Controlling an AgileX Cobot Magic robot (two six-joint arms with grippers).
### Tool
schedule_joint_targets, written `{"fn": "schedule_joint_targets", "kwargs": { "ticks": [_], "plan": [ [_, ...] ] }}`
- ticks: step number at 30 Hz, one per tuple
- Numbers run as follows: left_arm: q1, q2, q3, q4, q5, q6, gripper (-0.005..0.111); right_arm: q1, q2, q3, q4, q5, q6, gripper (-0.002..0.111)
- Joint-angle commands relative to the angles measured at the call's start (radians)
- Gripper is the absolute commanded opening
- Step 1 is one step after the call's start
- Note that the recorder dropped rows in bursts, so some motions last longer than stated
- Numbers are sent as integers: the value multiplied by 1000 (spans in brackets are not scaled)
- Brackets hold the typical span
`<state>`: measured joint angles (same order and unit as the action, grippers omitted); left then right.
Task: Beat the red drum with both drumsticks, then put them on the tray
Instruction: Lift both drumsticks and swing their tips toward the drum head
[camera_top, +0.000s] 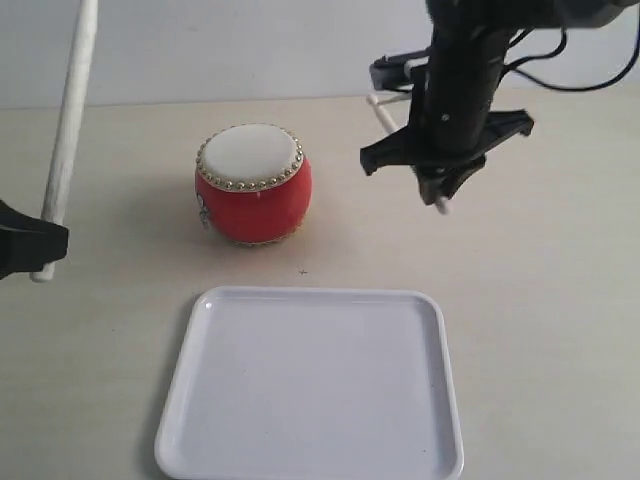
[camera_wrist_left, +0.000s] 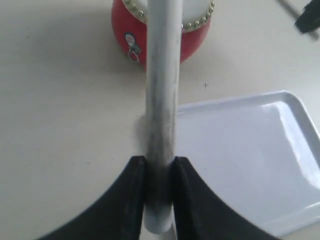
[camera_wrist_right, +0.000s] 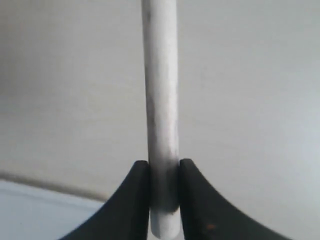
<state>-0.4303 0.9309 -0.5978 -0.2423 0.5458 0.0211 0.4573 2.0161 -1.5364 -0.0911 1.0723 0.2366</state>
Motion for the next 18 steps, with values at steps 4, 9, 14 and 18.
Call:
{"fn": "schedule_joint_targets", "kwargs": {
  "ticks": [4, 9, 14, 18],
  "plan": [
    [75, 305, -229, -7, 258, 162, 0, 14, -335, 149, 50, 75, -237, 0],
    [84, 464, -255, 7, 313, 188, 0, 160, -454, 304, 91, 2, -246, 0],
    [133, 476, -255, 18, 278, 179, 0, 235, -385, 283, 145, -20, -243, 0],
    [142, 466, -247, 15, 275, 181, 0, 235, -365, 268, 139, -18, -243, 0]
  ]
}}
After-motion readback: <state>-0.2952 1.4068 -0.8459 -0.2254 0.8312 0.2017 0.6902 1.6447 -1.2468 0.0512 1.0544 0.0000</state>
